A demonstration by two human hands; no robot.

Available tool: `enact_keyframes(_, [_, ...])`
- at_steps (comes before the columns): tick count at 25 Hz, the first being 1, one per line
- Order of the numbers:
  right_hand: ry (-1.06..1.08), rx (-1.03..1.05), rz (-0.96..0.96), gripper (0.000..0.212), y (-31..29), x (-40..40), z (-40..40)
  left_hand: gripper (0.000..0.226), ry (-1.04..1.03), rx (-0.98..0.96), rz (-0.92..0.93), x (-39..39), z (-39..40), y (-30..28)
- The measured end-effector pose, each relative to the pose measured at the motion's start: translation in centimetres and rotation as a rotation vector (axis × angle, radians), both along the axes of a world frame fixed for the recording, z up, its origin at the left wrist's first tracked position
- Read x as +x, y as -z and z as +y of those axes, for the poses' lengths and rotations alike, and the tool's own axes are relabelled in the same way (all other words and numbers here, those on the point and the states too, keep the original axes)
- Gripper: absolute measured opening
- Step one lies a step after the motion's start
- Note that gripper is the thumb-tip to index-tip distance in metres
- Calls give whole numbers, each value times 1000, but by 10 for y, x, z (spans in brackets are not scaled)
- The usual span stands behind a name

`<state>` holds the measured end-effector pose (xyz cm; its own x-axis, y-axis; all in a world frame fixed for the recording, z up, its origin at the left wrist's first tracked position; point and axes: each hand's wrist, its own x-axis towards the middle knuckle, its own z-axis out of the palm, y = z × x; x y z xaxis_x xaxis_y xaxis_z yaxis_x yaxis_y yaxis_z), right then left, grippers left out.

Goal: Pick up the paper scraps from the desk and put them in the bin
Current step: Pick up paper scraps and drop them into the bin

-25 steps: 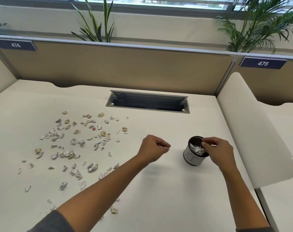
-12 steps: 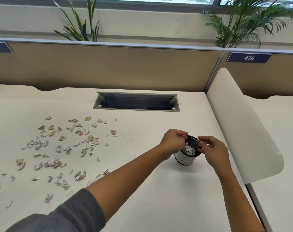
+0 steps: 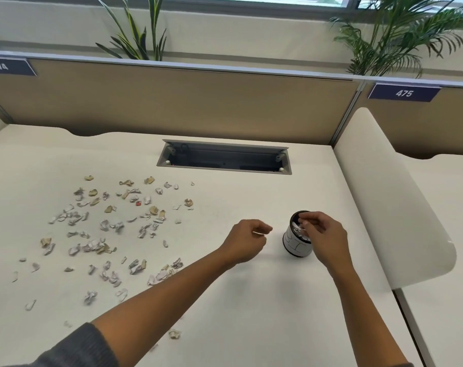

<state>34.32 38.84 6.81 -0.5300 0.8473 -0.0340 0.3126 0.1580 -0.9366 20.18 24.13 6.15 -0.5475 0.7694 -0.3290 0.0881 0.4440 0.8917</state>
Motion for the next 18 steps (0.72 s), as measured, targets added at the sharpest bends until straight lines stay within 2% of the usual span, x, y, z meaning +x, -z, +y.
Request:
enact_keyframes(4, [-143, -65, -6, 22, 6, -20, -35, 32, -33, -67, 112, -16, -50, 16])
enact_keyframes(12, [-435, -37, -200, 18, 25, -52, -106, 32, -172, -205, 411, -44, -150, 48])
enact_keyframes(15, [-508, -40, -265, 17, 34, -61, -131, 49, -133, -462, 606, -52, -181, 63])
enact_keyframes(17, [-556, -35, -305, 17, 40, -67, -146, 54, -76, -565, 610, -56, -197, 70])
enact_keyframes(18, [-576, -28, -323, 17, 43, -71, -154, 53, -63, -554, 588, -57, -205, 73])
